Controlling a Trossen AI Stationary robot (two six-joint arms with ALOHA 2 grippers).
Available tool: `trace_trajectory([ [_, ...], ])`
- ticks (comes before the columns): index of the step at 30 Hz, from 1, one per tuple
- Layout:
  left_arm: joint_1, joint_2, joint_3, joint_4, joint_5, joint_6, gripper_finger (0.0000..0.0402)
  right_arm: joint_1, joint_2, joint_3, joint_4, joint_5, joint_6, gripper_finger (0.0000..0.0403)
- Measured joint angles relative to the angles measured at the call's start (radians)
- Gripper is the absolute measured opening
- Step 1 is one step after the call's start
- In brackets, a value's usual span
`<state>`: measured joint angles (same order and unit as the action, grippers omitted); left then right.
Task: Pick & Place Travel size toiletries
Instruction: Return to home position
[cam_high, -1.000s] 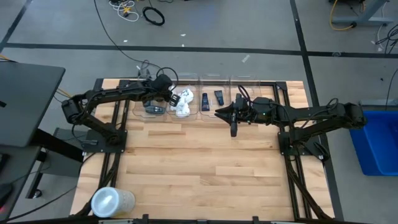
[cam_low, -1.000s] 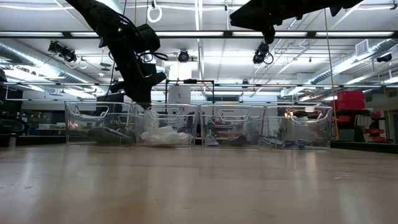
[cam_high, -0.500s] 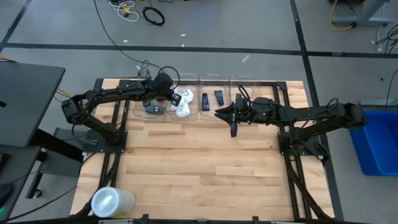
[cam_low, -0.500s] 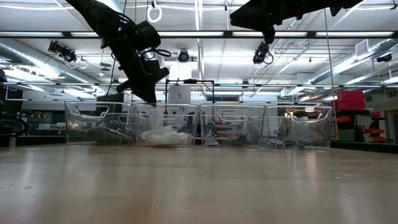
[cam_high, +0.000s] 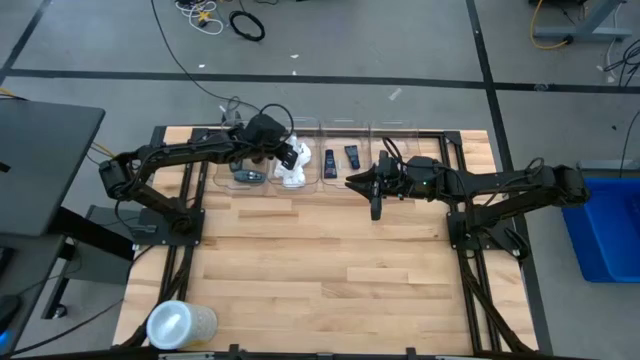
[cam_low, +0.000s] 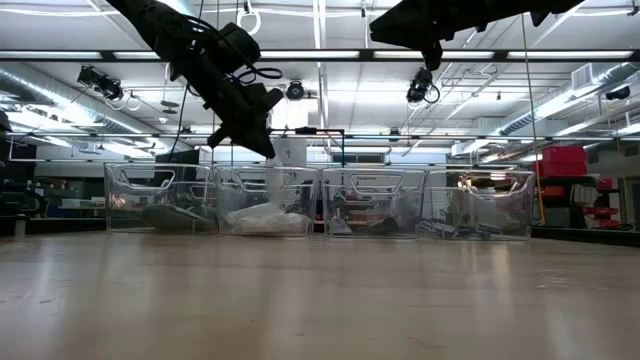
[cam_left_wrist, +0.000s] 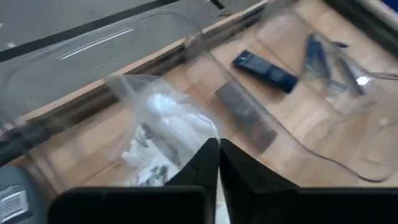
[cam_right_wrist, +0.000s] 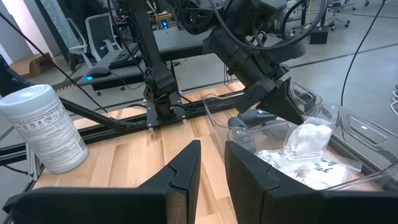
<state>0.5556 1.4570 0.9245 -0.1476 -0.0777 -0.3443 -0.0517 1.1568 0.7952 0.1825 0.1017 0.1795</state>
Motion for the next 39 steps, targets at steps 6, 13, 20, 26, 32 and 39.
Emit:
trace_trajectory([
  [6, -0.002, 0.0, 0.0, 0.046, 0.093, 0.022, 0.0082, 0.0, 0.0, 0.0, 0.0, 0.0, 0.0, 0.0079],
  [13, -0.002, 0.0, 0.0, 0.049, 0.095, -0.009, 0.0163, 0.0, 0.0, 0.0, 0.0, 0.0, 0.0, 0.0079],
  [20, -0.003, 0.0, 0.0, 0.048, 0.099, -0.016, 0.0196, 0.0, 0.0, 0.0, 0.0, 0.0, 0.0, 0.0079],
  [26, -0.004, -0.014, 0.0, 0.046, 0.12, -0.018, 0.0172, 0.0, 0.0, 0.0, 0.0, 0.0, 0.0, 0.008],
  [32, -0.005, -0.088, 0.0, 0.014, 0.122, -0.003, 0.0115, 0.0, 0.0, 0.0, -0.001, 0.0, 0.0, 0.0079],
  [39, -0.005, -0.188, 0.0, -0.014, 0.121, 0.023, 0.0058, 0.0, 0.0, 0.0, -0.001, 0.0, 0.0, 0.0079],
])
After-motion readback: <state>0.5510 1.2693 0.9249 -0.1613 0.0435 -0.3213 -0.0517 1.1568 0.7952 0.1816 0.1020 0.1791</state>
